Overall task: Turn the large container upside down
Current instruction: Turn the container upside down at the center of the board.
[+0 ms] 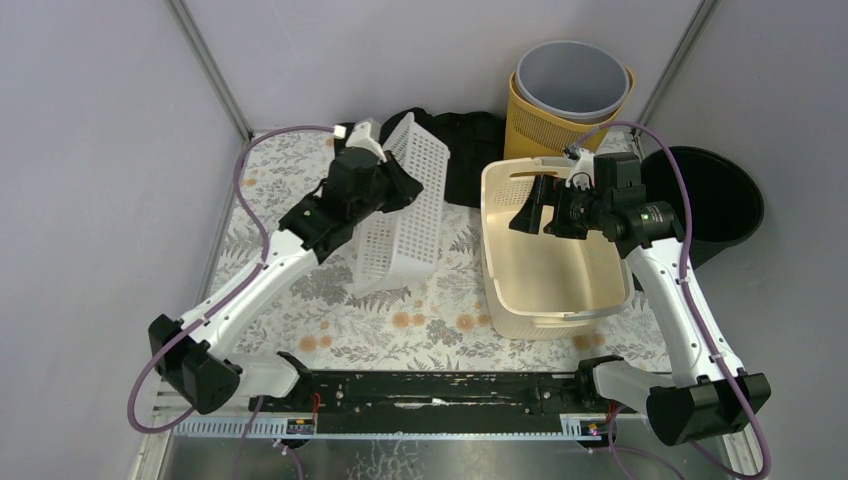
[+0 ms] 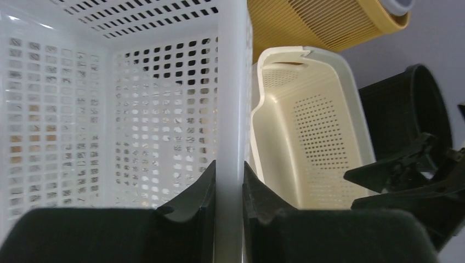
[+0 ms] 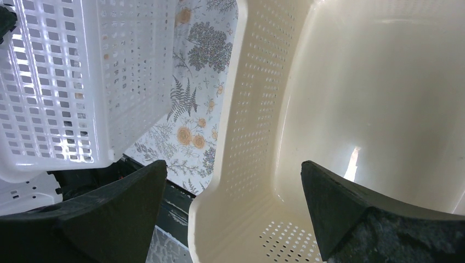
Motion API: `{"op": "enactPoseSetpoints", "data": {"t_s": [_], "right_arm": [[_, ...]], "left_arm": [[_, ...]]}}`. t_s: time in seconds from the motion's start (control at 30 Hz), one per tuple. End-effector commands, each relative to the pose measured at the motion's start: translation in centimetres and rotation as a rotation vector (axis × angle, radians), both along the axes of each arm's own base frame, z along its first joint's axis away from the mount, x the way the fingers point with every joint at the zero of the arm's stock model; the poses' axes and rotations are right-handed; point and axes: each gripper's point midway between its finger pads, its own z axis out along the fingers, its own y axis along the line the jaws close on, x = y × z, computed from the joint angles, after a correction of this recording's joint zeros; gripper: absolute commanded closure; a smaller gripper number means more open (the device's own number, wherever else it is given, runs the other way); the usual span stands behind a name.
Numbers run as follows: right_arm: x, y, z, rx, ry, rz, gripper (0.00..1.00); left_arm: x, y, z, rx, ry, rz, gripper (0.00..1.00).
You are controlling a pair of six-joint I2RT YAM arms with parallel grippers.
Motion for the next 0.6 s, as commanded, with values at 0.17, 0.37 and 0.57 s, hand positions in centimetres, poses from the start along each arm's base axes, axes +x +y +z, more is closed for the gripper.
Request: {"op": "enactPoseSetpoints", "data": {"t_s": [0.17,0.37,0.57], "right_arm": [[0.0,1.0,1.8,0.046,-0.051,0.034,0.01],[0.0,1.0,2.0,0.046,-0.052,0.034,0.02],[0.1,1.1,2.2,0.053,-0.050,0.037,0.02]], "left_arm": [[-1.0,-0.1,4.0,-0.374,-0.072,-0.142,1.00],[-1.9,1.6,4.8,-0.559,-0.103,-0.170,1.00],[-2.8,4.3,6.8,-0.743,-0.141,-0.192,1.00]]}}
